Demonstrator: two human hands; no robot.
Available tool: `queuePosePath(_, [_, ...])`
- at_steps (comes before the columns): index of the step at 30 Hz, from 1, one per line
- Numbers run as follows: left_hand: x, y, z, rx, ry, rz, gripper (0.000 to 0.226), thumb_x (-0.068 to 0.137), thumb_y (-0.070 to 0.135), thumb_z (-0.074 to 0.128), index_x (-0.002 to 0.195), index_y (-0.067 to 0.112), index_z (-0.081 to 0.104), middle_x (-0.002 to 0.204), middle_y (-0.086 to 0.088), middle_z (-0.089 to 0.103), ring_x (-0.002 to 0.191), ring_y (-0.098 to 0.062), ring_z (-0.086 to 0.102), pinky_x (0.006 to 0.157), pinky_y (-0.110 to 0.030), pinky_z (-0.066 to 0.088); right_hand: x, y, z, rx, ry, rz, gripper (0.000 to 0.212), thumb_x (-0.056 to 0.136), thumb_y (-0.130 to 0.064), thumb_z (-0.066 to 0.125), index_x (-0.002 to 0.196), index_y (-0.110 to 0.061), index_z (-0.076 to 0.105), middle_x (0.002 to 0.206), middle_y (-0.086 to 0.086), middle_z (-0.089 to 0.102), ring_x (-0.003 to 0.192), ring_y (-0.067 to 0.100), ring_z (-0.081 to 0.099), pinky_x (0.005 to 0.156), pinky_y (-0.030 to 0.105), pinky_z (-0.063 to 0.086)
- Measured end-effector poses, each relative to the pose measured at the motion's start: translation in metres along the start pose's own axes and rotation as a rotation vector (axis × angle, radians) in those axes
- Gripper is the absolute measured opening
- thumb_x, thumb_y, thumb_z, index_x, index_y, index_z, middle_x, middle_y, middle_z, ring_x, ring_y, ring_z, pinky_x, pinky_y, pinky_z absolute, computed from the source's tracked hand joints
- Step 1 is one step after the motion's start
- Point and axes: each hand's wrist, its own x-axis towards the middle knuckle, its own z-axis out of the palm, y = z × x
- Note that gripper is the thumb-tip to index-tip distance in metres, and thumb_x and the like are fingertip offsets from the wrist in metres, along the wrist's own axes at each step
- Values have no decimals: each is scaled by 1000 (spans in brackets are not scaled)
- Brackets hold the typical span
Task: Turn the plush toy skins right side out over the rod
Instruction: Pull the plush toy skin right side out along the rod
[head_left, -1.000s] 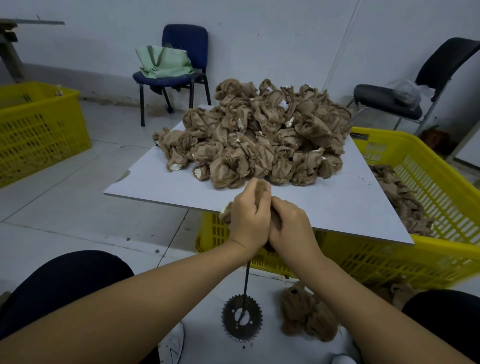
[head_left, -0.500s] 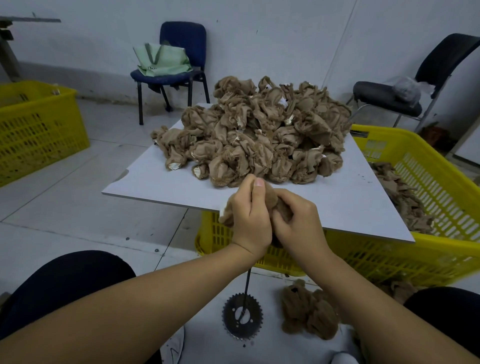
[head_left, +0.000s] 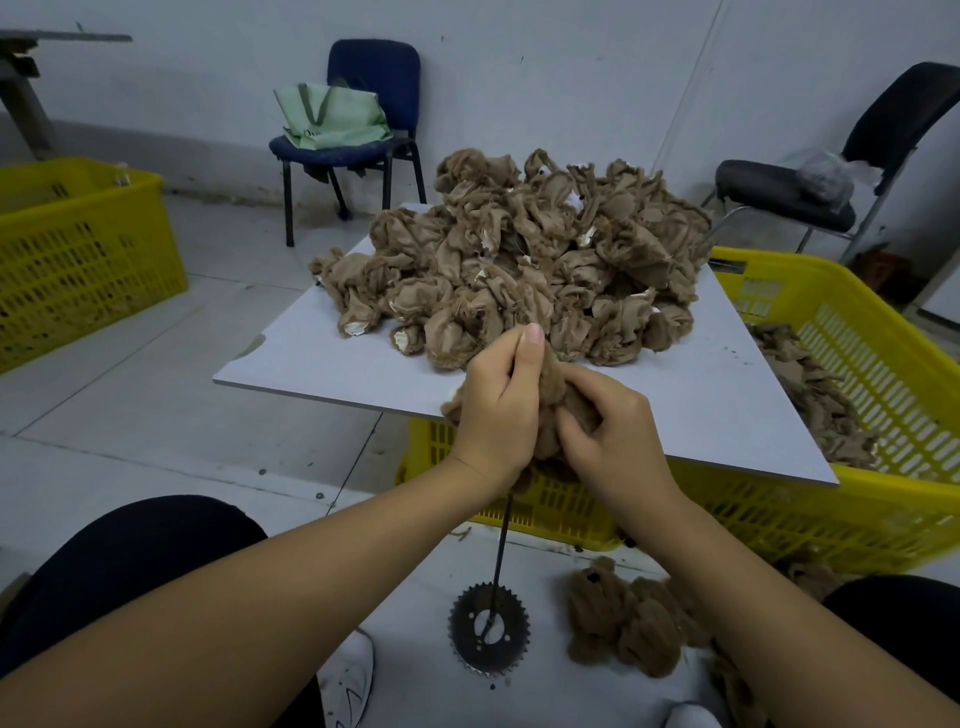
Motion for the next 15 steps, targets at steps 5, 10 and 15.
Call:
queuePosePath(5, [2,10,-12,203,-129,103,38,100,34,49,65,31,34,58,11,36,55,-6,34,53,-28,31,1,-3,-8,-13,1,-76,31,87,-4,55,114,-14,67,100,-8,66,90,9,60,78,27,48])
queuePosePath(10, [1,16,-23,254,-258,41,38,98,33,51,65,32,33,61,11,35,59,-7,34,57,-28,32,1,-2,-8,10,-7,-93,30,89,-1,57,113,-13,68,103,-6,68,93,13,60,79,36,51])
queuePosePath(15, [16,34,-45,334,-615,-12,24,96,28,49,75,17,45,73,9,43,67,-4,40,63,-21,36,1,1,-10,77,-50,-53,27,93,-4,60,117,-14,68,108,-5,70,102,15,63,84,42,53])
